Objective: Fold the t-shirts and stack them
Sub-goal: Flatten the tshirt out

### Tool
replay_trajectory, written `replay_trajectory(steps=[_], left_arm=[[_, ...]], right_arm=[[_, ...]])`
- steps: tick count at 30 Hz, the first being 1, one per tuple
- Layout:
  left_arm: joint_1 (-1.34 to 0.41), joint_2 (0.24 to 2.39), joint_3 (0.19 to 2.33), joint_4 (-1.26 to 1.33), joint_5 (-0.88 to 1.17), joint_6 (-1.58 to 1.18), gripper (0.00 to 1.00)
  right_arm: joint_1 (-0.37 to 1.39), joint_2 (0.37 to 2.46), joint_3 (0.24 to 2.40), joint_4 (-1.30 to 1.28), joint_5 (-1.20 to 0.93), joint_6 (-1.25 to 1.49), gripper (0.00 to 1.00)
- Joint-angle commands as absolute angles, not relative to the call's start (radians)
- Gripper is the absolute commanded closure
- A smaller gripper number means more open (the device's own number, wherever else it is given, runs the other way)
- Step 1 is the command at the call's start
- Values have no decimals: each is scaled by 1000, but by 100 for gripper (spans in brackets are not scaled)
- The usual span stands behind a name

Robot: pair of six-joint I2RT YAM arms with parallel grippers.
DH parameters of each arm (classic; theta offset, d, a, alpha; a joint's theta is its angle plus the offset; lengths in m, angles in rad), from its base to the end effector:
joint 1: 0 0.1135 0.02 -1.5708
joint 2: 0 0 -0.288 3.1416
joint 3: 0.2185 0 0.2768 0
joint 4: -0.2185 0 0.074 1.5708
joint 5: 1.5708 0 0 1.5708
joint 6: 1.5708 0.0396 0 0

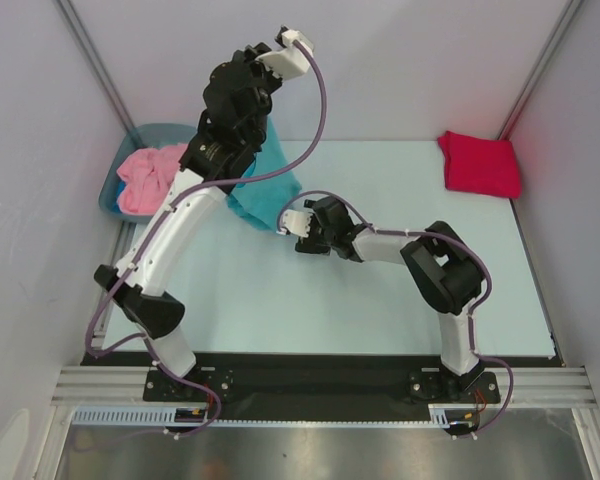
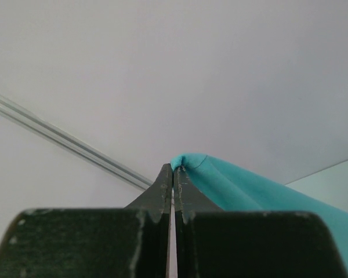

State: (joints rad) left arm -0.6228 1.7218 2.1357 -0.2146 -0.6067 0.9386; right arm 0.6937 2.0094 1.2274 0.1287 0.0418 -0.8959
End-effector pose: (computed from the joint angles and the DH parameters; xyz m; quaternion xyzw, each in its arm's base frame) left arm 0.3308 -0.2097 0.5829 0.2611 0.5920 0.3030 0.6997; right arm 0.3597 0.2970 0.1574 -0.6333 0.6345 -0.0633 0.4386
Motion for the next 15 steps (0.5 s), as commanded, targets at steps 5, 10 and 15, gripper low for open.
replay_trajectory(steps=[5, 10, 15], left_arm=[[-604, 1769, 2220, -179, -627, 899, 100], [-598, 1789, 2250, -186, -617, 887, 100], [-597, 1804, 2310, -192, -614, 891, 100]], right_arm=[[781, 1996, 1184, 225, 40, -1014, 9], [819, 2023, 1198, 236, 28, -1035, 8], [831, 2059, 1233, 239, 20, -1046, 9]])
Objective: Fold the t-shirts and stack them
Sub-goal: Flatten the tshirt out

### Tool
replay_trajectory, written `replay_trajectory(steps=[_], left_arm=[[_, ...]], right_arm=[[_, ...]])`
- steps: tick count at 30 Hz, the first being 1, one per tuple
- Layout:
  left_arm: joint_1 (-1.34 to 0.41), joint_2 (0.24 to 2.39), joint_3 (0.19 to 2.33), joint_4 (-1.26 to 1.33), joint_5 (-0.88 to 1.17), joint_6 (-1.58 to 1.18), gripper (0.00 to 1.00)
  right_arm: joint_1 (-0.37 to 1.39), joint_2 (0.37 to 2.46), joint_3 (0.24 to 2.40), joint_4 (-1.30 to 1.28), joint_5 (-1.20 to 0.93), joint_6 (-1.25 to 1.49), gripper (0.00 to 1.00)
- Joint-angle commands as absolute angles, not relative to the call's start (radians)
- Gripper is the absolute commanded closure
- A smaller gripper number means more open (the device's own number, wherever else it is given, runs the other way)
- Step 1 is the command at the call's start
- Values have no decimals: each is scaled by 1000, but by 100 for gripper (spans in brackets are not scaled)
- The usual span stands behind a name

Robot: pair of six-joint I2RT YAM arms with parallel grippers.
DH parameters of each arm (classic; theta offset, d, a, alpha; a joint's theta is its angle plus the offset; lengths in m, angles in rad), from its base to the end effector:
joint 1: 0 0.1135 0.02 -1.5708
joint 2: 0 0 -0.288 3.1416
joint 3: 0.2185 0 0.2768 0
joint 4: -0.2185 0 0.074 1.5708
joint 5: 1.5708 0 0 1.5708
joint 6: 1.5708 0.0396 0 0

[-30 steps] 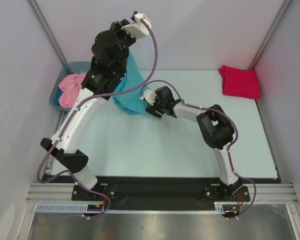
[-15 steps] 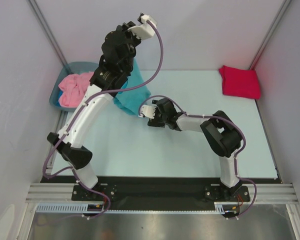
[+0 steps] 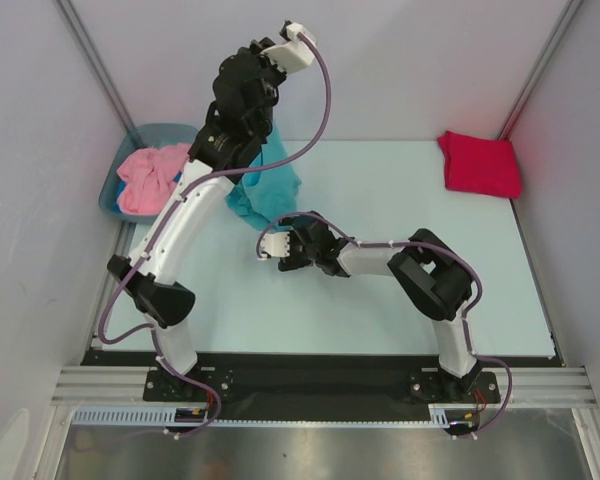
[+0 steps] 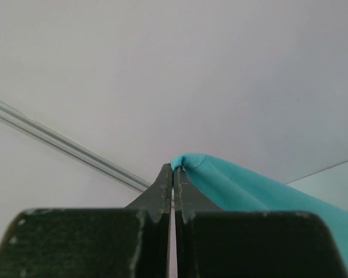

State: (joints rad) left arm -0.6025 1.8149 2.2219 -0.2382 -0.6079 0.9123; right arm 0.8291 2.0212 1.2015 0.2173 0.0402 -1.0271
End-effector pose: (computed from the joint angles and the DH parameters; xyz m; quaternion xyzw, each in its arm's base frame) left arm 0.3580 -0.2188 0.5729 0.2566 0.6043 0.3032 0.6907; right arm 0.3168 0.3434 0.1519 -0.7027 0.5378 -0.0637 0.4614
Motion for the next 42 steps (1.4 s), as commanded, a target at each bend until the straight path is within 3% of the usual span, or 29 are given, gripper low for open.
replay_trajectory(steps=[1, 9, 12, 13, 14, 15, 29, 41, 42], left_arm=[[-597, 1813, 2325, -195, -614, 893, 100], [-598, 1818, 2379, -210, -620, 900, 100], [-598, 1815, 2379, -210, -621, 908, 100], [-598, 1813, 2381, -209, -623, 911, 100], [-598, 1813, 2381, -207, -623, 914, 100], [-598, 1813, 2381, -204, -623, 917, 100], [-580, 1756, 2214, -189, -612, 868, 100], [-578, 1782, 2213, -154, -586, 859, 100], [-578, 1792, 2221, -150, -584, 867, 100]], right_arm=[[830, 2077, 1238, 253, 21, -1057, 10], [828, 2204, 1347, 284, 69, -1063, 23], [828, 2218, 1365, 296, 84, -1066, 51], [828, 2218, 1367, 308, 101, -1069, 70], [828, 2217, 1365, 314, 110, -1069, 80], [828, 2214, 1367, 319, 118, -1066, 100], [738, 1997, 1270, 394, 333, -1160, 100], [606, 1871, 1249, 238, 359, -1149, 100], [614, 1879, 1256, 218, 360, -1109, 85]])
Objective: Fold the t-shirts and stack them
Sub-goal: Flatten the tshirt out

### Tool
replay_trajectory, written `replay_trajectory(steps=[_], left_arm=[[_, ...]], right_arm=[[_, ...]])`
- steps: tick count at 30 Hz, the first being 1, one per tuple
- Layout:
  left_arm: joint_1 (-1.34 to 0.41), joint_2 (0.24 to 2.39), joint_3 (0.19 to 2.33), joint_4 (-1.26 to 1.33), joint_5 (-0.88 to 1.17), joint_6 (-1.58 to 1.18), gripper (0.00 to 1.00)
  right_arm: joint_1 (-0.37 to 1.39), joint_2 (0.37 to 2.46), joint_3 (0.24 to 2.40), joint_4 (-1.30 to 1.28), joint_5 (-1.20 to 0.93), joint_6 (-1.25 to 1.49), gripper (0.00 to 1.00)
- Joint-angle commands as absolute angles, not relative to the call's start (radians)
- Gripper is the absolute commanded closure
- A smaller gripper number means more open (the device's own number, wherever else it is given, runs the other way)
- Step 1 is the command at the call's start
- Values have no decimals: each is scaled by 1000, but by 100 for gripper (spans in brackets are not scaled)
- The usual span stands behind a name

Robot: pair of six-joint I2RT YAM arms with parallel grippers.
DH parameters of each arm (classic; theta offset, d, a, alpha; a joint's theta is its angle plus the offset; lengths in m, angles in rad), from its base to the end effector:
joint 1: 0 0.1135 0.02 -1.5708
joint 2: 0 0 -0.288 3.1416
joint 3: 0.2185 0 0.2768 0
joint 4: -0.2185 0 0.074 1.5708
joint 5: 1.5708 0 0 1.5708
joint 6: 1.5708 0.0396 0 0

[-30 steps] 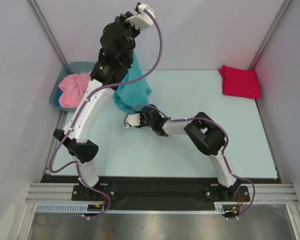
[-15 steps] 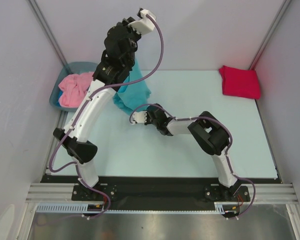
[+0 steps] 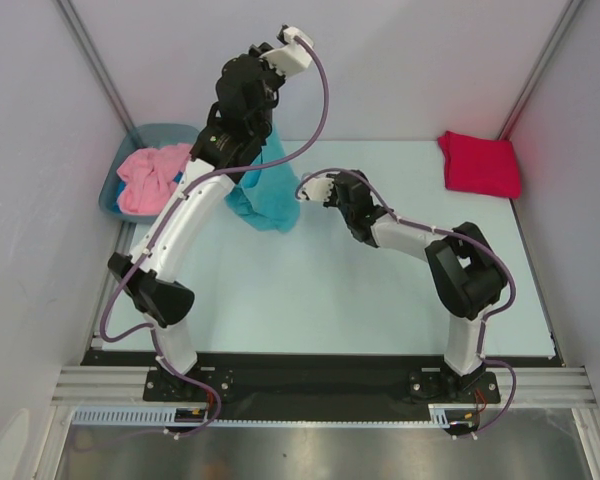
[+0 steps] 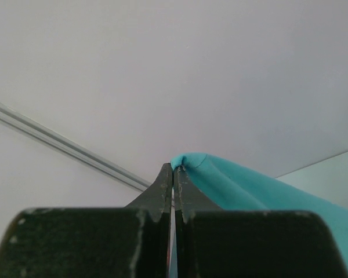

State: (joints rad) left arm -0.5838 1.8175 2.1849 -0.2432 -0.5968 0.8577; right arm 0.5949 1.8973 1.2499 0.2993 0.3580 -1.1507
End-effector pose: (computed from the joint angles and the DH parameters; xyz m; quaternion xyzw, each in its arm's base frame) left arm 0.3685 -0.2167 0.5591 0.2519 0.6207 0.2906 0.6832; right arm 0.3958 0.2511 0.2333 -0.5517 0.5962 -0.2952 0.5031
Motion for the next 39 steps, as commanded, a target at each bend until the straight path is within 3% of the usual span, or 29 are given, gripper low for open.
replay_trajectory(steps=[1, 2, 3, 5, 17, 30, 39], left_arm=[[-574, 1795, 2232, -153, -580, 865, 100], [-574, 1799, 2256, -158, -580, 867, 100], [-575, 1810, 2266, -161, -580, 871, 100], [-575, 1821, 2287, -170, -577, 876, 100], [-574, 1861, 2324, -178, -560, 864, 100], [-568, 1888, 2338, -164, -557, 861, 100], [-569, 1893, 2370, -161, -549, 862, 100]], right_arm=[[624, 1885, 1265, 190, 357, -1092, 66], [633, 1888, 1276, 161, 342, -1065, 33], [638, 1888, 1285, 141, 327, -1018, 22], [652, 1890, 1330, 65, 266, -961, 15], [713, 2029, 1489, -31, 146, -816, 23], [808, 2117, 1686, -178, 43, -693, 25], [842, 2132, 1669, -173, 34, -667, 28]])
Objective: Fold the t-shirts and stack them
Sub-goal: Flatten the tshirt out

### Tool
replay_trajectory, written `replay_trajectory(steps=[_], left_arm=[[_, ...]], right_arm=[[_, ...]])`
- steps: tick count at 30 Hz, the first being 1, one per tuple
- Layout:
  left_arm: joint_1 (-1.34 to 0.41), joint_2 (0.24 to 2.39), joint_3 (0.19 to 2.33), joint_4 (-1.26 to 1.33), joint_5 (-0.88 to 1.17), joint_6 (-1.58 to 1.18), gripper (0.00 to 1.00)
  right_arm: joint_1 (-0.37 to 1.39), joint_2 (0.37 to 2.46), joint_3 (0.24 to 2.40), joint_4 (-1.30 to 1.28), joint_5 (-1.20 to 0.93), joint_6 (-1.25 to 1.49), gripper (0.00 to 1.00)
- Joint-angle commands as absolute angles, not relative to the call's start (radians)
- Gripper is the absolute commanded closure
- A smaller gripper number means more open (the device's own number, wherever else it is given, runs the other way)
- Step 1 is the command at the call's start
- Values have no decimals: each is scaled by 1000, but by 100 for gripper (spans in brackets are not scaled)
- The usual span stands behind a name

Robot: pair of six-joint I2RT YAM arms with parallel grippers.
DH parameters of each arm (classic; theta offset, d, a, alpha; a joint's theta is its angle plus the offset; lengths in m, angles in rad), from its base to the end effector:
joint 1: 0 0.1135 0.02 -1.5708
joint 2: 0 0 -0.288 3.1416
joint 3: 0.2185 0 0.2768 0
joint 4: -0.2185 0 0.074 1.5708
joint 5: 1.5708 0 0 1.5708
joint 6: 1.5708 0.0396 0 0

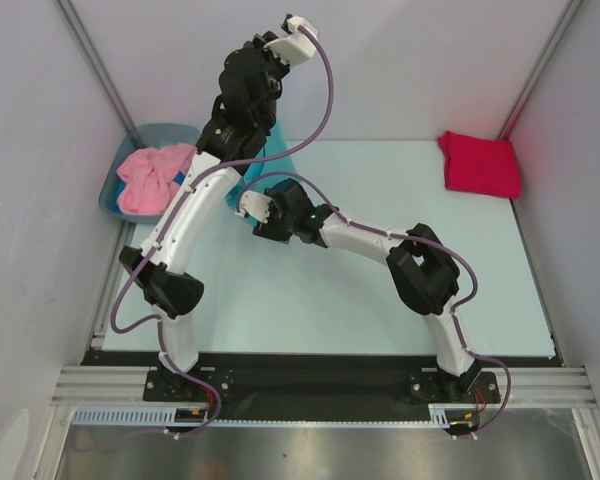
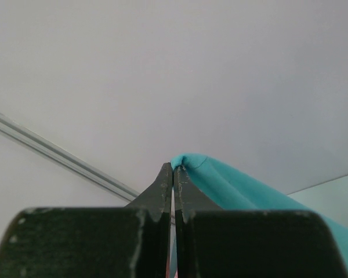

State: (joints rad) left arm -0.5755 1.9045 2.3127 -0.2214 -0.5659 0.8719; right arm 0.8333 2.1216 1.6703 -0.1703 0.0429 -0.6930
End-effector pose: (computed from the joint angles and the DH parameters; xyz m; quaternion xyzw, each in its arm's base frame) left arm 0.3841 -0.2239 0.5679 0.2446 0.6015 0.2854 0.7049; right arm 0.3593 0.3929 0.2289 -0.6076 0.6494 0.0130 0.4571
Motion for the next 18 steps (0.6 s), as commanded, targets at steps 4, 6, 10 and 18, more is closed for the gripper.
replay_trajectory(steps=[4, 6, 10, 18], left_arm=[[-568, 1884, 2364, -161, -548, 864, 99], [-568, 1882, 2367, -163, -548, 864, 100], [-568, 1882, 2372, -158, -546, 865, 100], [-569, 1878, 2376, -160, -549, 868, 100]], right_arm=[[847, 2146, 1649, -161, 43, -658, 31], [847, 2152, 1649, -149, 49, -650, 33], [847, 2174, 1655, -144, 54, -657, 36], [847, 2197, 1646, -138, 60, -658, 40]])
